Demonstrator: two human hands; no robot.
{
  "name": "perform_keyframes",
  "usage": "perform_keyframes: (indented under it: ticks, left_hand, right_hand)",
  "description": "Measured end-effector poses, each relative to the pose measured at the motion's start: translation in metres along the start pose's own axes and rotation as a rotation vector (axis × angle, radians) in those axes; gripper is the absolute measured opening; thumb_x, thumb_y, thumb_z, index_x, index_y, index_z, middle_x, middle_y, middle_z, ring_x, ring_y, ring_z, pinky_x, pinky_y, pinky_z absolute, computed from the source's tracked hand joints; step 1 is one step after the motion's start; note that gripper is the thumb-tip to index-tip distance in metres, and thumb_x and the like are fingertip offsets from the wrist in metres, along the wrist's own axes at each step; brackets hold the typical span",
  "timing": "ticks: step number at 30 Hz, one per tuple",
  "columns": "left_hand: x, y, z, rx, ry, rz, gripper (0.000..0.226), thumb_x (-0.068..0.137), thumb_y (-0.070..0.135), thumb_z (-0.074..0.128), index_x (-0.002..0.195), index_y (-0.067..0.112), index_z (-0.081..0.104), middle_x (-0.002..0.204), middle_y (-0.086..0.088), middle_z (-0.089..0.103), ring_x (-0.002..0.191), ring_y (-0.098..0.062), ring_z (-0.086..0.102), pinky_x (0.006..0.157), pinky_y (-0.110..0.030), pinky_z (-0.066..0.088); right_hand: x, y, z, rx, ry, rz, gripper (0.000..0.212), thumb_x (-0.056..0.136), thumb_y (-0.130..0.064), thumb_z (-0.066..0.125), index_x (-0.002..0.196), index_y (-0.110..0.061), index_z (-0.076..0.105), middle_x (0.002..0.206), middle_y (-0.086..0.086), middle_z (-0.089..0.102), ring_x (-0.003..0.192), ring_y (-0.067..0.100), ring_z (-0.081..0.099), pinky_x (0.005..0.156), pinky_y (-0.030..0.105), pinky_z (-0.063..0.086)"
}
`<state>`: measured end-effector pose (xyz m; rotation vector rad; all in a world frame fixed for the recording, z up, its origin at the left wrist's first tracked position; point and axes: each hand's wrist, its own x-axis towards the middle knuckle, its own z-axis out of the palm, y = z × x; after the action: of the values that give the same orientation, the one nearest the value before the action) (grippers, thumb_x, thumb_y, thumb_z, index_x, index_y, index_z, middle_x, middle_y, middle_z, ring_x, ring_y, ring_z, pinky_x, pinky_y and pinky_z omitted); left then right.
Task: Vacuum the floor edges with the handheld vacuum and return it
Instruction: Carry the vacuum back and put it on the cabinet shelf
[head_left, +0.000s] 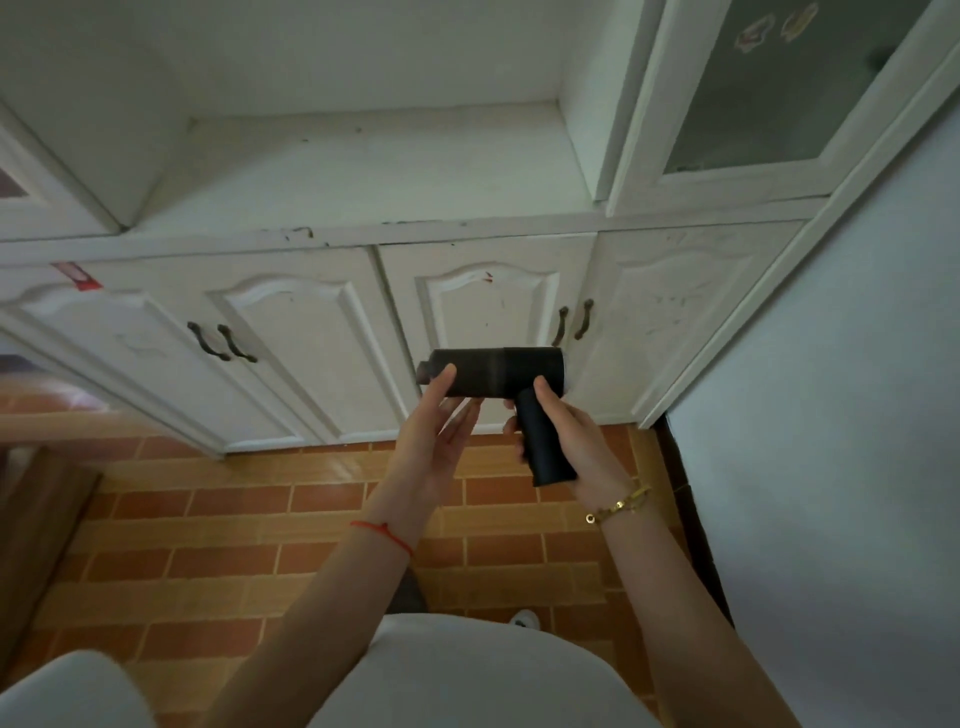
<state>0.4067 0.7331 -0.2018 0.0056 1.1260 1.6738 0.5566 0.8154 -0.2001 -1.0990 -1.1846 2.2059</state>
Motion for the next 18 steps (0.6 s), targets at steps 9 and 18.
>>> perform_keyframes:
  ticks: [9, 18]
  left_hand:
    - [0.042, 0.103, -0.079, -0.058, 0.044, 0.089, 0.041, 0.088, 0.031, 0.071, 0.125, 0.016, 0.062, 0.111, -0.005, 0.076, 0.110, -0.017, 0.070, 0.091, -0.025, 0.054]
    - [0.089, 0.237, -0.153, -0.033, 0.084, 0.156, 0.045, 0.079, 0.036, 0.077, 0.119, 0.020, 0.064, 0.106, -0.002, 0.077, 0.107, -0.016, 0.071, 0.096, -0.025, 0.054]
  right_hand:
    - [0.085, -0.002, 0.121, -0.052, -0.056, 0.008, 0.062, 0.082, -0.059, 0.065, 0.112, -0.004, 0.067, 0.084, 0.012, 0.071, 0.063, 0.020, 0.063, 0.062, 0.031, 0.055]
    - [0.169, -0.017, 0.258, -0.143, -0.101, -0.038, 0.057, 0.092, -0.054, 0.054, 0.118, -0.004, 0.062, 0.087, 0.014, 0.071, 0.064, 0.023, 0.063, 0.063, 0.033, 0.055]
